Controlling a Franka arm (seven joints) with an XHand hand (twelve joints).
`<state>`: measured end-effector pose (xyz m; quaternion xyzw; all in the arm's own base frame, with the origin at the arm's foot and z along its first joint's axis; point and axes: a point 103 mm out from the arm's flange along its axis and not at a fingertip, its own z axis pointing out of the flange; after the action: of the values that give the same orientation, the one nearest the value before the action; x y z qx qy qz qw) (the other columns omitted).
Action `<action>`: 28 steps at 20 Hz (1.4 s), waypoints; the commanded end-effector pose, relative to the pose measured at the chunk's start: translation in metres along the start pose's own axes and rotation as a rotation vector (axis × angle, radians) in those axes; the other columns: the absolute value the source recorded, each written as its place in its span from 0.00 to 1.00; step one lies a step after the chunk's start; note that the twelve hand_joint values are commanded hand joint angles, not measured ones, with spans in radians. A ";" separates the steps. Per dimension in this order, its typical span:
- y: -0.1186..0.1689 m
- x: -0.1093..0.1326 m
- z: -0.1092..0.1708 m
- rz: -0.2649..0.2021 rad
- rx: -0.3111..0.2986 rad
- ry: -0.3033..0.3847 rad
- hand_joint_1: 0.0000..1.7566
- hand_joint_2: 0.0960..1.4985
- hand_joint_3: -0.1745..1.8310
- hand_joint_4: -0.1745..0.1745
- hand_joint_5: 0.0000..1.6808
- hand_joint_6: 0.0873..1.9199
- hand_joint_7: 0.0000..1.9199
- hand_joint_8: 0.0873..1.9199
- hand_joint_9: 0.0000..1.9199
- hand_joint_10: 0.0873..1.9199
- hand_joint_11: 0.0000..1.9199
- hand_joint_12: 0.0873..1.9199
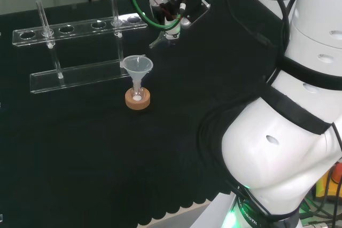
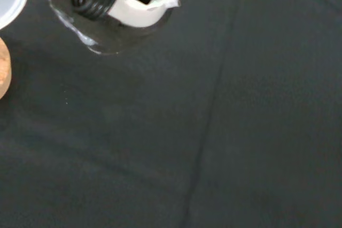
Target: Put the weighing funnel back on the table.
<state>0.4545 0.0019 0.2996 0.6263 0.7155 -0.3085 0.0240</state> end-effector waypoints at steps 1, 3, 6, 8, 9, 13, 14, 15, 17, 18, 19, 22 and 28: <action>0.001 -0.011 0.010 0.014 0.008 0.039 0.59 0.55 0.33 1.00 0.60 0.52 0.29 0.34 0.38 0.28 0.12 0.69; 0.001 -0.016 0.015 0.019 0.014 0.053 0.59 0.55 0.33 1.00 0.60 0.52 0.29 0.34 0.38 0.28 0.12 0.69; 0.003 -0.023 0.023 0.027 0.025 0.083 0.59 0.55 0.33 1.00 0.60 0.52 0.29 0.34 0.38 0.28 0.12 0.69; 0.004 -0.027 0.027 0.034 0.034 0.096 0.59 0.55 0.33 1.00 0.60 0.52 0.29 0.34 0.38 0.28 0.12 0.69; 0.005 -0.028 0.030 0.036 0.040 0.101 0.59 0.55 0.33 1.00 0.60 0.52 0.29 0.34 0.38 0.28 0.12 0.69; 0.011 -0.034 0.047 0.039 0.065 0.127 0.59 0.55 0.33 1.00 0.60 0.52 0.29 0.34 0.38 0.28 0.12 0.69; 0.012 -0.035 0.051 0.040 0.074 0.132 0.59 0.55 0.33 1.00 0.60 0.52 0.29 0.34 0.38 0.28 0.12 0.69; 0.014 -0.036 0.056 0.040 0.080 0.138 0.59 0.55 0.33 1.00 0.60 0.52 0.29 0.34 0.38 0.28 0.12 0.69; 0.017 -0.037 0.066 0.041 0.096 0.153 0.59 0.55 0.33 1.00 0.60 0.52 0.29 0.34 0.38 0.28 0.12 0.69; 0.018 -0.037 0.071 0.040 0.105 0.158 0.59 0.55 0.33 1.00 0.60 0.52 0.29 0.34 0.38 0.28 0.12 0.69; 0.020 -0.039 0.076 0.039 0.110 0.164 0.59 0.55 0.33 1.00 0.60 0.52 0.29 0.34 0.38 0.28 0.12 0.69; 0.025 -0.036 0.091 0.034 0.131 0.191 0.59 0.55 0.33 1.00 0.60 0.52 0.29 0.34 0.38 0.28 0.12 0.69; 0.037 -0.028 0.120 0.039 0.174 0.246 0.59 0.55 0.33 1.00 0.60 0.52 0.29 0.34 0.38 0.28 0.12 0.69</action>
<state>0.4516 -0.0708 0.2221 0.6626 0.6821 -0.2966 -0.0882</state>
